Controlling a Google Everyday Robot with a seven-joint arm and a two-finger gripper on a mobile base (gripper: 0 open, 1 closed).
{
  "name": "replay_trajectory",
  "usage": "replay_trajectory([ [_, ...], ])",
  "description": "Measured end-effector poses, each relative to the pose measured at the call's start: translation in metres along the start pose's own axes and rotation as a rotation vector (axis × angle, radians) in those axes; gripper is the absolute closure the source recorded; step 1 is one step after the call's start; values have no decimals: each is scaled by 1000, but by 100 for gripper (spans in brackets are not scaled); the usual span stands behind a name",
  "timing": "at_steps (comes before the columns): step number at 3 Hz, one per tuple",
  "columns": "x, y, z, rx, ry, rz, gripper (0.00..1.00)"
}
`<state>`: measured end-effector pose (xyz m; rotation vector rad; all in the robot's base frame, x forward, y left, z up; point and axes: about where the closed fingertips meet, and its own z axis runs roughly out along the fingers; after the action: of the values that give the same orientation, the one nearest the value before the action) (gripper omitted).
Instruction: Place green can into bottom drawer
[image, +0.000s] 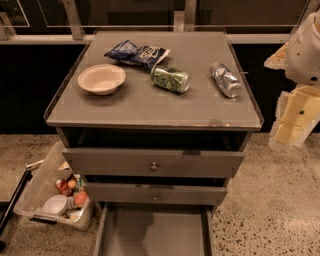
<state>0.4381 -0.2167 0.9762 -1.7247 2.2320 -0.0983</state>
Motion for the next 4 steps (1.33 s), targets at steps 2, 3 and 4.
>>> replay_trajectory([
  [2, -9, -7, -2, 25, 1, -13, 0],
  [3, -40, -35, -2, 79, -34, -42, 0],
  [4, -79, -65, 0, 131, -94, -94, 0],
])
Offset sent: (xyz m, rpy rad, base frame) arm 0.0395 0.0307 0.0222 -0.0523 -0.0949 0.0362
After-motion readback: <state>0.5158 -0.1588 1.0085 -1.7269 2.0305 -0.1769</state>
